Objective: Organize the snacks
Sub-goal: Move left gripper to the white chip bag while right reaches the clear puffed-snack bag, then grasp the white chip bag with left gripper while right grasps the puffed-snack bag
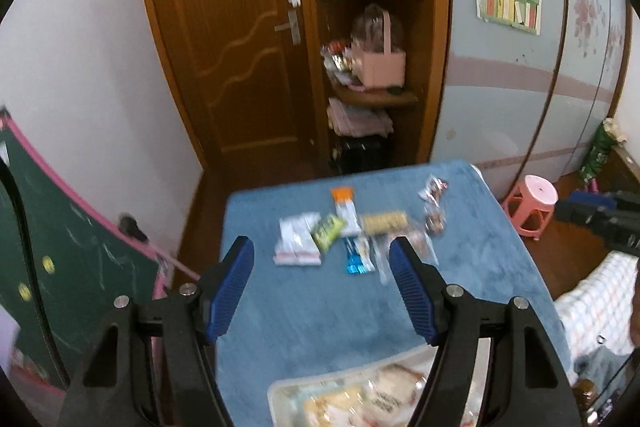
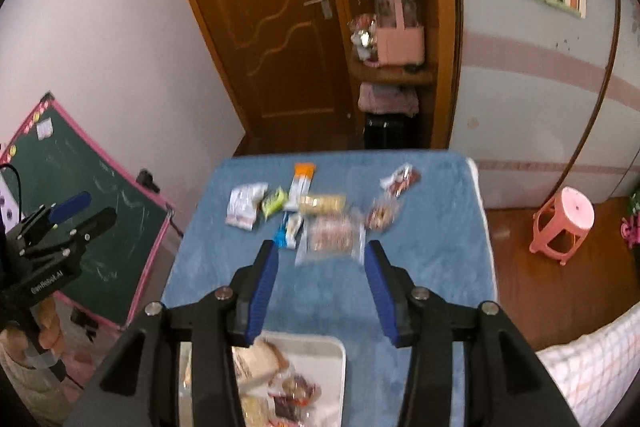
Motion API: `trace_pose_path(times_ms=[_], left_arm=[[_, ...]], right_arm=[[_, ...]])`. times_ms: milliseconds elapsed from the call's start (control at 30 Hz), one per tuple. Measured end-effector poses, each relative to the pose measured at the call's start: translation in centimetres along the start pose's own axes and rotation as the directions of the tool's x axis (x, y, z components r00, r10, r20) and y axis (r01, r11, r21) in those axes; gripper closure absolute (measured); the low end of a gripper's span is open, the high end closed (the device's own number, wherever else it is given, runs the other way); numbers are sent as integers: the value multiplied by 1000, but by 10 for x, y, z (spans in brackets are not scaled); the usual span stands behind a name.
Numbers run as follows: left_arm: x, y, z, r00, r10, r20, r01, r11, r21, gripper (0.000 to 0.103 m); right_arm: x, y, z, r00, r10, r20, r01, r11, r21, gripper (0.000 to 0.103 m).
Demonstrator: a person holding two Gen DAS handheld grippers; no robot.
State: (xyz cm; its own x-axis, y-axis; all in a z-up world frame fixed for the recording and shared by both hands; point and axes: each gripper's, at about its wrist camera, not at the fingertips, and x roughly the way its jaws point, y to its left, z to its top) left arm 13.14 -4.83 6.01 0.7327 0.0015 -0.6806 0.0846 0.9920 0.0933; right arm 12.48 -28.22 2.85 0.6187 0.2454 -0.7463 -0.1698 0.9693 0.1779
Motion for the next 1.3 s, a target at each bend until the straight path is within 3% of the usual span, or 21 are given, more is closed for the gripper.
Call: trace_pose_path(times_ms=[267,500,600,767,1067,1200,1300], left_arm=[[46,15,65,997,41,-60,-40,999,25,31],[140,38,103,986,108,-129,-110,994,-5,28],[190,44,98,976,110,-187,-116,993,-22,28],[279,56,67,944,51,-327,-83,993,-85,28],[379,46,3,874,-1,-486,-51,994,-94,28],[406,47,-14,853,-37,-520,-31,992,-121,28],[422,48,-24,842,-62,-536,-23,988,-150,28]], right_arm=[[16,-1,76,999,-37,16,37,999,-21,56],[77,1,119,997,-75,13,75,996,-40,56],[122,1,122,998,-57,-38,56,998,-40,56],[210,8,105,985,-33,-168,24,998,-58,56],[333,29,43,920,-43,-390,-25,986,-168,56],[355,42,29,911,-62,-407,-45,968,-248,56],[363,51,27,923,-110,-368,-23,940,-341,54]])
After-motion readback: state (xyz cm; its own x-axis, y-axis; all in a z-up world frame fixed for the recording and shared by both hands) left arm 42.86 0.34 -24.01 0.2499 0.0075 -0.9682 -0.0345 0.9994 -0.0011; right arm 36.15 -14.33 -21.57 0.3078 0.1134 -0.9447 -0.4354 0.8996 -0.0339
